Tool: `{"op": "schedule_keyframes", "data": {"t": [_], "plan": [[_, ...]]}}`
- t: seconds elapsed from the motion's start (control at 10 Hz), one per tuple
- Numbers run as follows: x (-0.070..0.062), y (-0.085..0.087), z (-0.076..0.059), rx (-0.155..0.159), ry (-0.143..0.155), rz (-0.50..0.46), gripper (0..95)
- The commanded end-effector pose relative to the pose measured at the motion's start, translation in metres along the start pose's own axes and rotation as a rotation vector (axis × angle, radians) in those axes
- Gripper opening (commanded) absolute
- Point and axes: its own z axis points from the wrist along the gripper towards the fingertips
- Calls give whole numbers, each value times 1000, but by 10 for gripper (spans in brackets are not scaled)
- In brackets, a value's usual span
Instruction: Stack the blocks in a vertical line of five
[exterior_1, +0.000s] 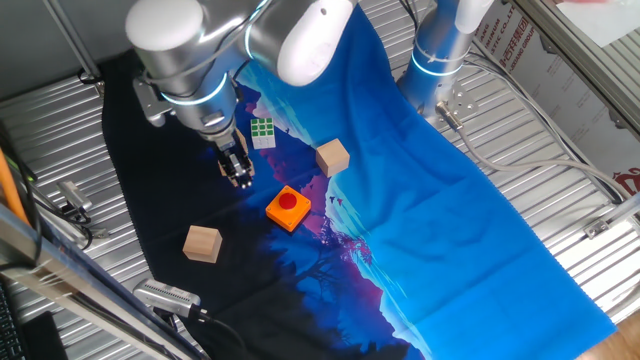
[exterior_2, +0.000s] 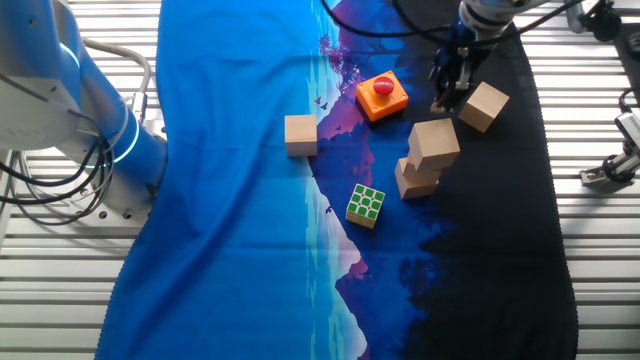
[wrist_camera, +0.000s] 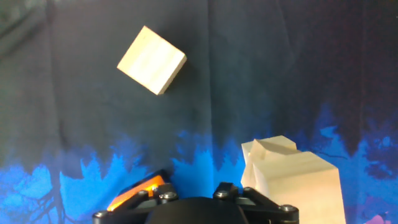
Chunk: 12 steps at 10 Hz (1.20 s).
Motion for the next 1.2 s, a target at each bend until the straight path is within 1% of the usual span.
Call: {"op": "schedule_keyframes", "data": {"t": [0.1,0.2,0.4,0.9,1.0,1.2], "plan": [[-3,1,1,8,-3,-49,0],[-3,1,1,3,-5,-62,0],[-3,1,1,2,-2,-51,0],[-2,2,0,10,6,-43,0],[0,4,-3,17,7,-27,0],[14,0,-7,18,8,-32,0]]}}
